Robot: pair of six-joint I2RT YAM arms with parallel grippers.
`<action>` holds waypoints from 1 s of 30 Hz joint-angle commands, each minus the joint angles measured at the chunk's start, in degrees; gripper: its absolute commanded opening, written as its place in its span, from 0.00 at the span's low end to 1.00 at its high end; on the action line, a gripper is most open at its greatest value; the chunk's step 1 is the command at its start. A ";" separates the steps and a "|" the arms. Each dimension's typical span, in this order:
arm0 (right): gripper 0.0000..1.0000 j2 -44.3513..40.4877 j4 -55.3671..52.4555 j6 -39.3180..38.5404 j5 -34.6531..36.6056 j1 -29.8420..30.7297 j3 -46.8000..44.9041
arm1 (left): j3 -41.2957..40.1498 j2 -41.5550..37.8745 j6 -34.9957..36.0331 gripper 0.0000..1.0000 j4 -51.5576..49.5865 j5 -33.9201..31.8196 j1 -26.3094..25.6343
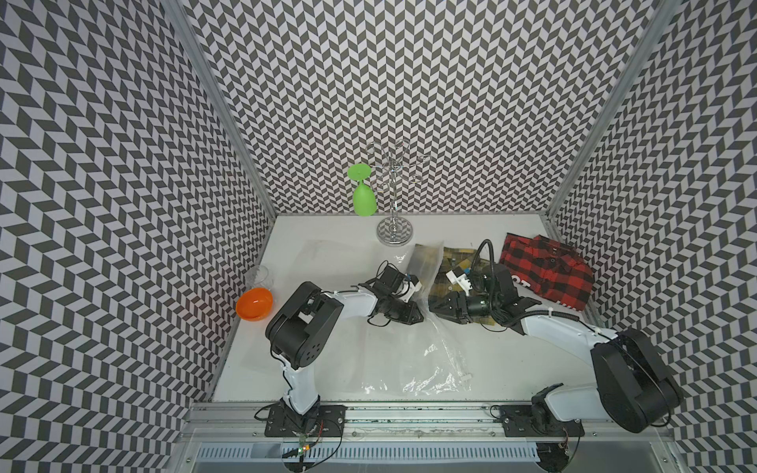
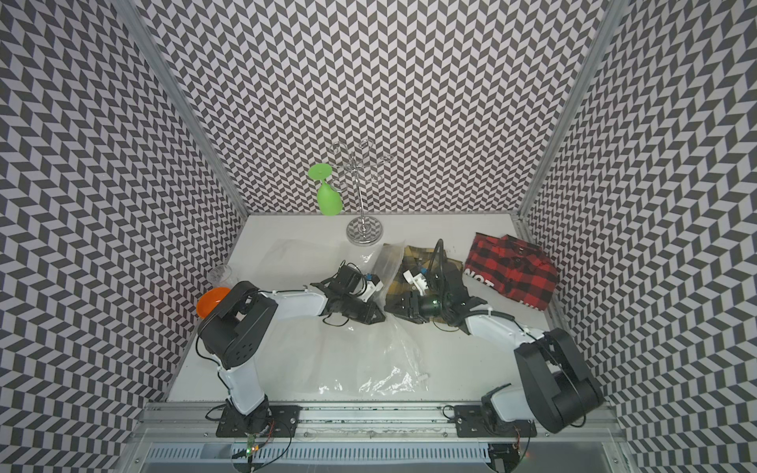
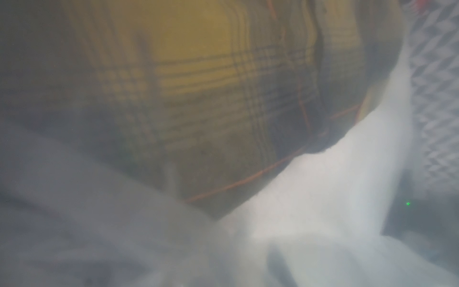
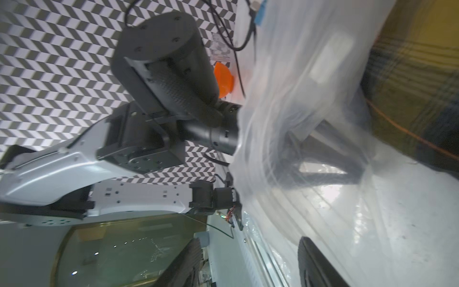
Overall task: Place the folded shirt into the vacuum bag
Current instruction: Open the vacuum bag at the center of the board.
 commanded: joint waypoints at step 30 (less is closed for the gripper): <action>0.12 0.11 -4.96 -0.04 20.63 -3.24 1.71 | 9.73 -7.65 3.29 0.28 -14.07 -7.03 1.59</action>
